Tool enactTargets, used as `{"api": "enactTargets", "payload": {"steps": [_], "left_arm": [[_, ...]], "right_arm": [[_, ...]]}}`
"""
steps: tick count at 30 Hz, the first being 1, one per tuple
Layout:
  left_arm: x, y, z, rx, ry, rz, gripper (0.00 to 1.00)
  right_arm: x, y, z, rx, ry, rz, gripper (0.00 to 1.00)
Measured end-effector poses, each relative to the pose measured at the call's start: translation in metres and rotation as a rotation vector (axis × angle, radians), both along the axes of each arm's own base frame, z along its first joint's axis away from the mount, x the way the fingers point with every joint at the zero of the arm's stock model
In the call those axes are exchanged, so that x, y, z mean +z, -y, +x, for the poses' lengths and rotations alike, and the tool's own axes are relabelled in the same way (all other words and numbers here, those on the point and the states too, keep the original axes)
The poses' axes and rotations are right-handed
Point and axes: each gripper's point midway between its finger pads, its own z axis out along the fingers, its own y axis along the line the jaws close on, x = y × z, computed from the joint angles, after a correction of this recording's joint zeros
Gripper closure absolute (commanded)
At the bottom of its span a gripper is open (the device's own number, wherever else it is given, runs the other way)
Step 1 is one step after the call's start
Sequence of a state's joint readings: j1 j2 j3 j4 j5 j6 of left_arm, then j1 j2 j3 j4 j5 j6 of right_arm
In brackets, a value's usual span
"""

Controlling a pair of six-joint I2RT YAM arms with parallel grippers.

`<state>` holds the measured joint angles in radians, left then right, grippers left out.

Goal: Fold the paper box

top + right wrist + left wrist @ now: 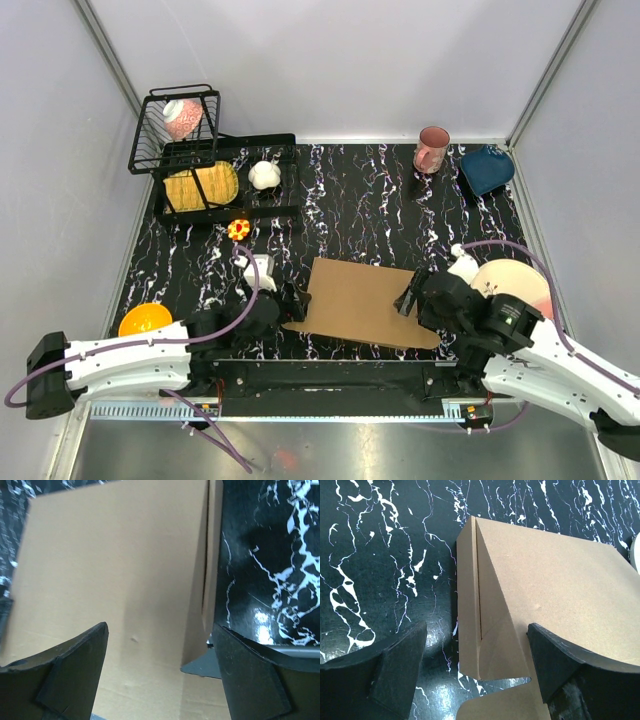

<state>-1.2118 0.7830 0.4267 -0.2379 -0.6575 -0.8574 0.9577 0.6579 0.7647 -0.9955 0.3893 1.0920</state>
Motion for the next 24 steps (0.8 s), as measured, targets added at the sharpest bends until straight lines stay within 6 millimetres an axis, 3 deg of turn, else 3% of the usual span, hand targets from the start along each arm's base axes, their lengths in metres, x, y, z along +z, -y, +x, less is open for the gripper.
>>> {"api": "enactTargets", "payload": {"steps": [7, 12, 24], "left_arm": [[-0.002, -0.001, -0.001, 0.004, 0.0, -0.038, 0.17], [-0.002, -0.001, -0.002, 0.0, -0.002, -0.049, 0.17], [-0.006, 0.002, -0.01, -0.032, -0.019, -0.117, 0.18]], "right_arm": [[-0.038, -0.006, -0.019, 0.042, -0.135, -0.024, 0.12], [-0.04, -0.022, -0.017, 0.062, -0.135, 0.045, 0.16], [-0.056, -0.034, -0.024, 0.077, -0.146, 0.171, 0.21]]}}
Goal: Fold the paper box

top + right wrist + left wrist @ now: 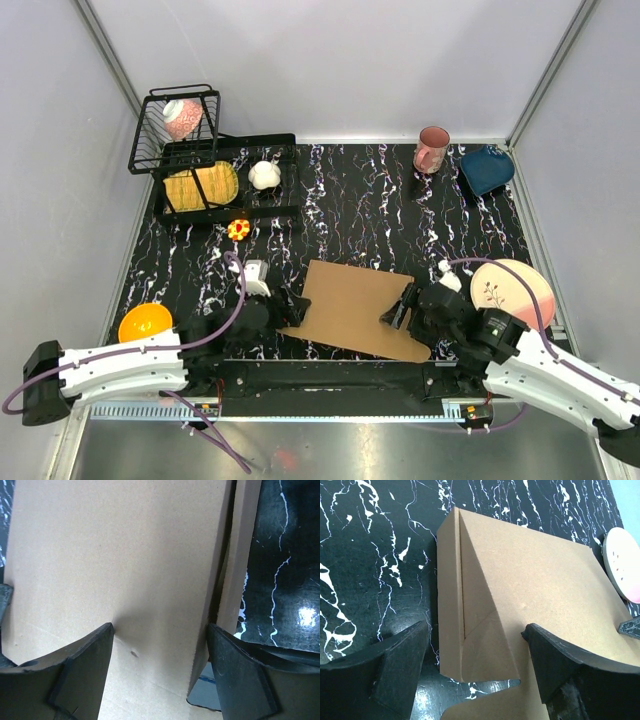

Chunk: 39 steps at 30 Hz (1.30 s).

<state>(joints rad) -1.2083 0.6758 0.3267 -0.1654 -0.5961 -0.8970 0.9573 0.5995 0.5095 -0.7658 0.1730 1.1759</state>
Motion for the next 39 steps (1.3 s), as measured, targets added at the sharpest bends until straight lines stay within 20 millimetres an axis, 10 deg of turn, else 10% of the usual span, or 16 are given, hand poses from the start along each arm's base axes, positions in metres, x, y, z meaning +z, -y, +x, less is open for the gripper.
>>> {"api": "enactTargets", "payload": {"steps": [19, 39], "left_arm": [[0.006, 0.007, -0.019, -0.09, -0.046, -0.092, 0.26], [-0.007, 0.024, -0.032, -0.118, -0.133, -0.298, 0.64]], "right_arm": [[0.015, 0.0, 0.007, 0.022, 0.025, -0.058, 0.2], [0.0, 0.003, 0.007, 0.024, 0.014, -0.093, 0.2]]}}
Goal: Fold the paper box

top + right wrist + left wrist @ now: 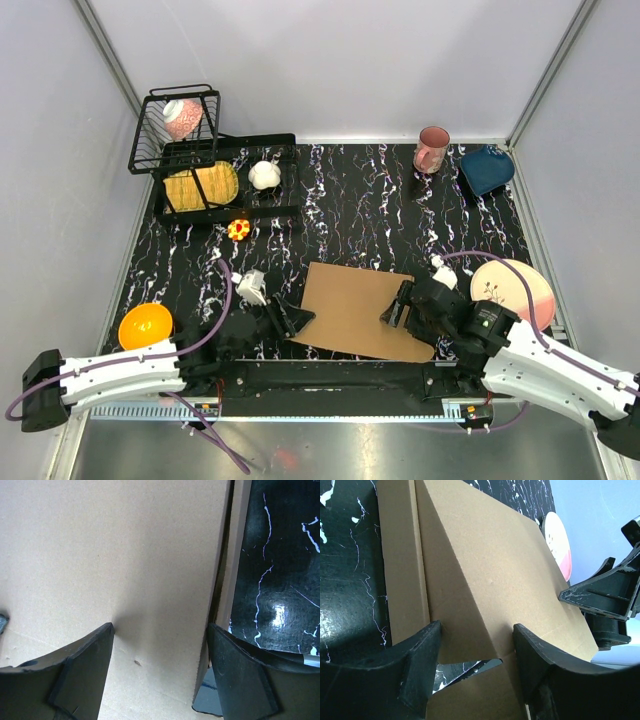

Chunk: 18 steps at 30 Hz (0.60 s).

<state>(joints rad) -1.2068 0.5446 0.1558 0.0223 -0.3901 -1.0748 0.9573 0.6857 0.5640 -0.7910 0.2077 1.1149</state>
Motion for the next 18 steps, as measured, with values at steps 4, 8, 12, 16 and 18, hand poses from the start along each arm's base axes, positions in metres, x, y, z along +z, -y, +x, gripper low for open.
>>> {"api": "enactTargets", "payload": {"steps": [4, 8, 12, 16, 18], "left_arm": [[-0.001, 0.0, -0.001, 0.004, -0.008, -0.016, 0.43], [-0.006, -0.003, -0.001, 0.003, -0.014, 0.013, 0.29], [-0.009, -0.014, -0.001, 0.01, -0.013, 0.12, 0.2], [0.01, -0.034, 0.007, 0.061, 0.041, 0.19, 0.18], [0.024, -0.047, 0.013, 0.108, 0.068, 0.226, 0.18]], "right_arm": [[-0.002, -0.001, 0.0, 0.001, -0.002, -0.002, 0.2], [-0.002, -0.001, 0.0, 0.001, -0.004, -0.006, 0.19], [0.001, 0.0, 0.002, 0.003, 0.009, -0.007, 0.16], [0.022, 0.001, 0.005, 0.011, 0.045, -0.005, 0.15], [0.037, 0.003, 0.009, 0.011, 0.073, -0.01, 0.15]]}}
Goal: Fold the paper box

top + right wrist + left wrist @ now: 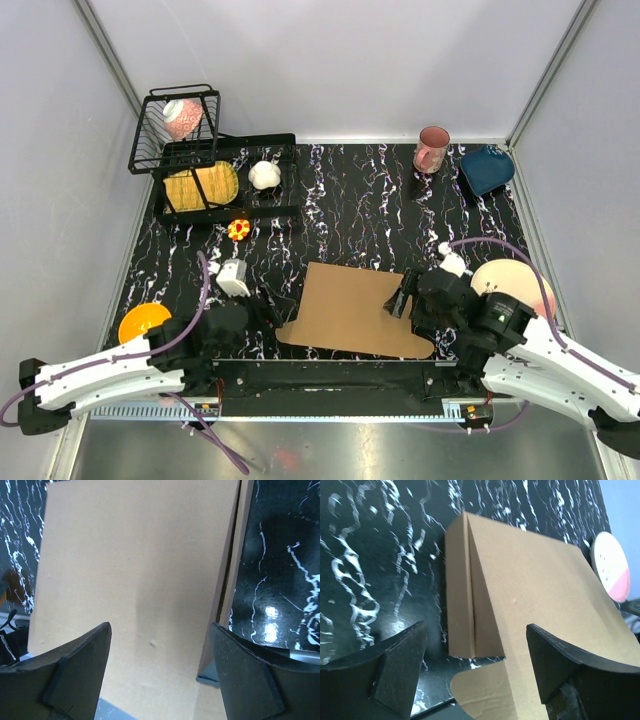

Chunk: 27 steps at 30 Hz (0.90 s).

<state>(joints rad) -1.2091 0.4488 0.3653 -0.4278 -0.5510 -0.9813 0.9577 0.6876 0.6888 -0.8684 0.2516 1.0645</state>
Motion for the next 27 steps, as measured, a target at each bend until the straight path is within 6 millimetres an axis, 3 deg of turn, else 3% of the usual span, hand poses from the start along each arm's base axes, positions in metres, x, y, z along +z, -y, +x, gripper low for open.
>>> {"api": "enactTargets", "payload": {"steps": [4, 7, 8, 12, 15, 19, 23, 27], "left_arm": [[0.019, -0.028, 0.01, 0.093, 0.041, 0.098, 0.18], [0.038, -0.038, 0.018, 0.13, 0.097, 0.124, 0.2], [0.044, -0.036, 0.02, 0.127, 0.118, 0.115, 0.22], [0.066, -0.009, 0.025, 0.05, 0.199, 0.059, 0.3], [0.063, 0.028, 0.025, -0.041, 0.2, 0.052, 0.35], [0.021, 0.064, 0.018, -0.157, 0.125, 0.106, 0.37], [-0.041, 0.057, 0.002, -0.198, 0.025, 0.152, 0.38], [-0.043, 0.058, 0.002, -0.169, 0.021, 0.068, 0.38]], "right_arm": [[0.032, 0.01, 0.006, -0.006, 0.054, -0.04, 0.23], [0.057, 0.016, 0.014, -0.008, 0.131, -0.047, 0.54], [0.062, 0.015, 0.016, -0.001, 0.157, -0.036, 0.71], [0.062, 0.004, 0.02, 0.032, 0.216, 0.025, 0.99], [0.02, -0.011, 0.019, 0.063, 0.153, 0.015, 1.0], [-0.048, -0.015, 0.005, 0.073, 0.013, -0.013, 1.0], [-0.06, -0.015, -0.001, 0.039, -0.004, 0.053, 1.0], [-0.064, -0.014, -0.004, 0.012, -0.02, 0.098, 1.0]]}}
